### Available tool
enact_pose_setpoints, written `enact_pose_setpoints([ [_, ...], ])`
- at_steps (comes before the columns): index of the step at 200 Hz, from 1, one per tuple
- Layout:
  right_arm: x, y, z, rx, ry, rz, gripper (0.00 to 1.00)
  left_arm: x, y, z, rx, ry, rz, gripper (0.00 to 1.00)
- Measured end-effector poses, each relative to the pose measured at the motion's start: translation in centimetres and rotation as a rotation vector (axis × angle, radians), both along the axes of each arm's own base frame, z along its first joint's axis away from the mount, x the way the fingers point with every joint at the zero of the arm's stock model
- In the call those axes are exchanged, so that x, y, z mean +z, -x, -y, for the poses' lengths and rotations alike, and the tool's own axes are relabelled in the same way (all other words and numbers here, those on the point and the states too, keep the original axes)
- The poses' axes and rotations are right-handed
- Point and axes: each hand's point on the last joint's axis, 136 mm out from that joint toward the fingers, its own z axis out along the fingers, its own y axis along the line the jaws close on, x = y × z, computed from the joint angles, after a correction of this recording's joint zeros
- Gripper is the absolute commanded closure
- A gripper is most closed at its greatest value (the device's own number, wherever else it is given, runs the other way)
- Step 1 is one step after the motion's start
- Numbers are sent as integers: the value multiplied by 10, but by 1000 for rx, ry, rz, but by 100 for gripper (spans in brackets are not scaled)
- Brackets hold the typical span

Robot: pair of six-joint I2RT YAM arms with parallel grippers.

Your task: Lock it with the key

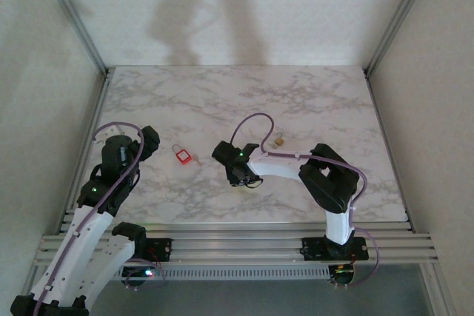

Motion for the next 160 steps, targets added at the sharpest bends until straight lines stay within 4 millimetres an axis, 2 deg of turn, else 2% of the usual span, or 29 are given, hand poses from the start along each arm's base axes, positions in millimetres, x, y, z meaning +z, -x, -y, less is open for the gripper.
enact_pose_setpoints([
  [111, 0, 2, 0, 52, -24, -4, 67, 0, 0, 0, 0, 0, 0, 0],
  [160, 0, 2, 0, 69, -19, -5, 70, 0, 0, 0, 0, 0, 0, 0],
])
